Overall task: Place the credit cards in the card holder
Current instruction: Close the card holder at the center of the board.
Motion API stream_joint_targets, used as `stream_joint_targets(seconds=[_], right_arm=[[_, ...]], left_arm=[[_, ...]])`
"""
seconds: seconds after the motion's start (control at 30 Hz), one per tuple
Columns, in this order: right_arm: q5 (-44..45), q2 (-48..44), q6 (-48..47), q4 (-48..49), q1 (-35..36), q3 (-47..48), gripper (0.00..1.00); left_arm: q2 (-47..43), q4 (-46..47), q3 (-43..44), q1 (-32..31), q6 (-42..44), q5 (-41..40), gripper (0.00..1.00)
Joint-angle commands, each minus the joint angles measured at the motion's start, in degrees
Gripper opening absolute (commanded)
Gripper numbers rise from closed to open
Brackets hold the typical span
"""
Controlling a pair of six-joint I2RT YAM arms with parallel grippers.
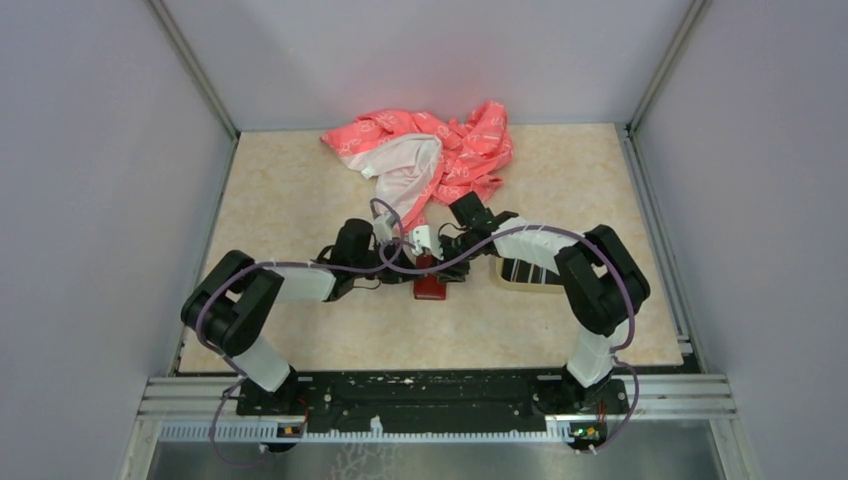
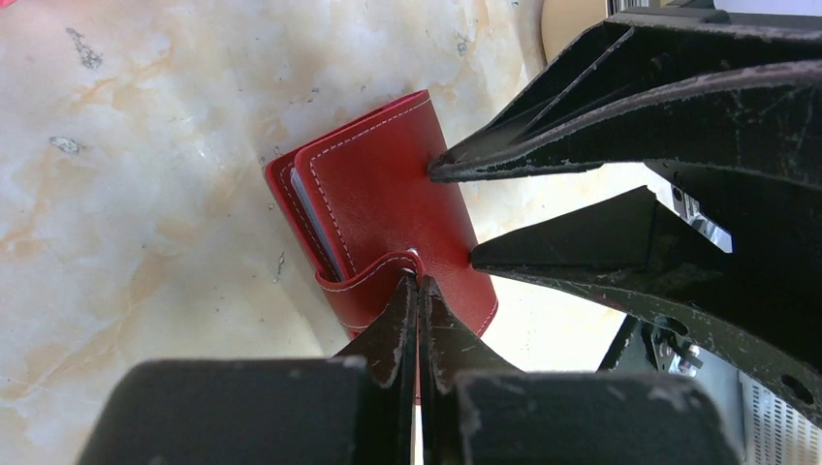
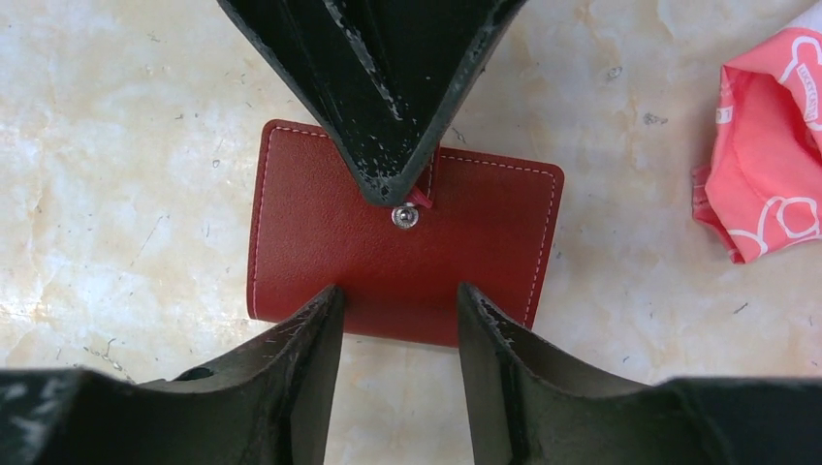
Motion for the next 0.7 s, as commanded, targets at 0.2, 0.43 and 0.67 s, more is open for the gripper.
stream_joint_targets(seconds=[0.2, 0.43, 0.67], right_arm=[[-1.62, 0.34, -1.14, 0.12, 2.03, -0.55, 0.37], [-1.44, 0.81, -1.78, -0.34, 3.65, -0.23, 0.33], [-0.68, 1.66, -0.15, -0.46, 4.58, 0.71, 0.33]], left_arm=[[1.88, -5.64, 1.76, -0.19, 4.43, -2.16, 0.00], [3.81, -8.53, 3.41, -0.17, 5.51, -2.40, 0.00], [4.93, -12.22, 4.79, -0.16, 5.16, -3.59, 0.00]])
